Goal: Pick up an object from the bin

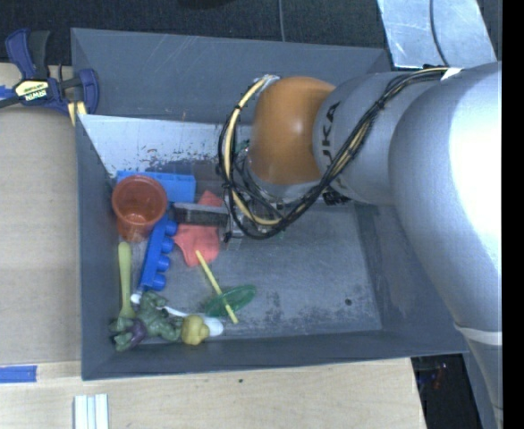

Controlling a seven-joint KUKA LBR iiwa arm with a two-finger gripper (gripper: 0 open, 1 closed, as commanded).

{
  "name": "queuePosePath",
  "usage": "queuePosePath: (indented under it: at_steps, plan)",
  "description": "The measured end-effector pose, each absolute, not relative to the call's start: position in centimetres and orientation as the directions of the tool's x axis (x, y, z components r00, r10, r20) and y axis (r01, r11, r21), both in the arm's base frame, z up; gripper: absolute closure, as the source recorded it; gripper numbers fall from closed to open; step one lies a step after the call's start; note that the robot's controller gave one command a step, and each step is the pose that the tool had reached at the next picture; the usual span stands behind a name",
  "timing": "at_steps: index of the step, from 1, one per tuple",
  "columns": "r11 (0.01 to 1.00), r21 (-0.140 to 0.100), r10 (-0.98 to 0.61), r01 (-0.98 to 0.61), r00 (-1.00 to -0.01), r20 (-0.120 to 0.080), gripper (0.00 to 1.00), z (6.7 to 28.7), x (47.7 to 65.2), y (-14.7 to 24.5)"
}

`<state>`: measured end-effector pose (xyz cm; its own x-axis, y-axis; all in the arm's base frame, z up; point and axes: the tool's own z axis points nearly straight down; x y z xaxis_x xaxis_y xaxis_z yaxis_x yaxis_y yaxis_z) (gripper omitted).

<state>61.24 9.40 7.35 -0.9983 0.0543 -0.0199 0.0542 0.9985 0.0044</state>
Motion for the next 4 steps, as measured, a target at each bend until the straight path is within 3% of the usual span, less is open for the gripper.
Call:
queuePosePath:
  at_steps: [2, 3, 4]
  plan:
    - [0.999, 0.005, 0.051, 0.051, -0.998, -0.026, 1.0, 8.7, 61.5, 9.4]
    - [0.999, 0.005, 0.046, 0.046, -0.999, -0.027, 0.0, 8.4, 61.7, 9.4]
    - [0.999, 0.005, 0.044, 0.044, -0.999, -0.027, 1.0, 8.3, 61.7, 9.4]
